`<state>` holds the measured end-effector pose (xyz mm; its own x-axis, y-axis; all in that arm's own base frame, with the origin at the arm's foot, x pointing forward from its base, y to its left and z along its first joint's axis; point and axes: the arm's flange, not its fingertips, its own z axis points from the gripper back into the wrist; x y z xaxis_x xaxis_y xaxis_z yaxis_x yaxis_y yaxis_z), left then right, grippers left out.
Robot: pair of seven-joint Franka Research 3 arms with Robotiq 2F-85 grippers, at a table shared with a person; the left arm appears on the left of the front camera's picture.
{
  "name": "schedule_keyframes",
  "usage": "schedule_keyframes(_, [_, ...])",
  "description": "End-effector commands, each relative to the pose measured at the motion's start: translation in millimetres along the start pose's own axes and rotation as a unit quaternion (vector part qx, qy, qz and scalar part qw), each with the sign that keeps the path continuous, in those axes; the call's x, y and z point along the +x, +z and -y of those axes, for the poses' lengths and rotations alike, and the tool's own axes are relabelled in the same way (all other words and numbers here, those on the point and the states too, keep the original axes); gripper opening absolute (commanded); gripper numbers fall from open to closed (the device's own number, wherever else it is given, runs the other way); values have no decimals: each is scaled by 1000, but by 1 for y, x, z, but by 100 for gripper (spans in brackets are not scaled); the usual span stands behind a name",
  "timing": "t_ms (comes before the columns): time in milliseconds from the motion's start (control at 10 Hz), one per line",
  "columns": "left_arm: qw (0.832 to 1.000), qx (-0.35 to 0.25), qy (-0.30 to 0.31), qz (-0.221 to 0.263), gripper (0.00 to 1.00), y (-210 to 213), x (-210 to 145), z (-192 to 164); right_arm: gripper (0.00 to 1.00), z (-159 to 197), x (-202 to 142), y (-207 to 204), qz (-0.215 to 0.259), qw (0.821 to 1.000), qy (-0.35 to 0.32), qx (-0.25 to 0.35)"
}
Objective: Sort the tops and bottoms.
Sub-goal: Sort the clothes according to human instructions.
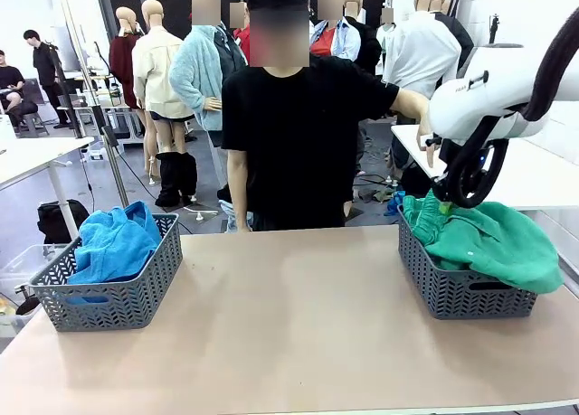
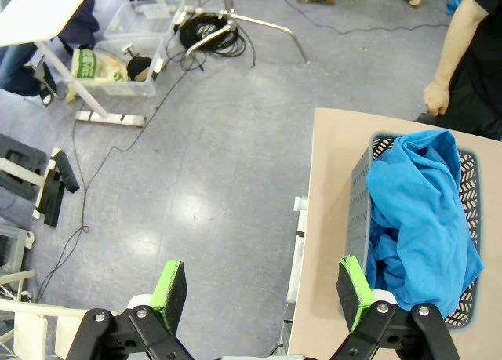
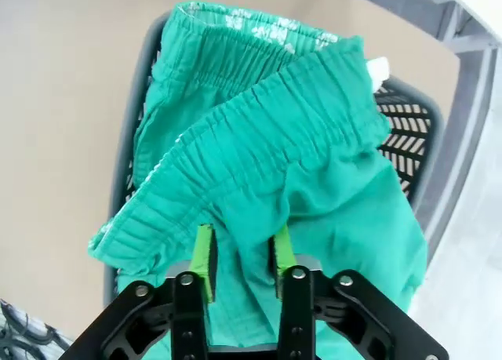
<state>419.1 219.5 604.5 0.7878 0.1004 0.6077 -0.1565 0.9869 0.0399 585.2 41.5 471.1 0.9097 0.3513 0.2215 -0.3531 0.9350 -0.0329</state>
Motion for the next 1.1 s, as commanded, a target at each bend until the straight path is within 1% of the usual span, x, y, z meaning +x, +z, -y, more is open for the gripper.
schedule_keyframes(0, [1000,7,-4,-6,100,2,-1,-1,87,-5,-8,24,14,1000,2,-11])
schedule_keyframes(100, [1000,7,-4,-6,100,2,-1,-1,100,-9,-11,38,24,1000,11,-16])
schedule_keyframes(400, [1000,7,-4,-6,100,2,-1,-1,100,-29,-29,95,76,996,41,-33])
schedule_keyframes(600, [1000,7,-4,-6,100,2,-1,-1,100,-53,-44,137,116,989,80,-45])
schedule_keyframes(700, [1000,7,-4,-6,100,2,-1,-1,100,-71,-44,145,120,986,92,-68])
schedule_keyframes(800, [1000,7,-4,-6,100,2,-1,-1,100,-42,-26,133,97,993,57,-34])
schedule_keyframes(1000, [1000,7,-4,-6,100,2,-1,-1,100,-42,-26,133,97,993,57,-34])
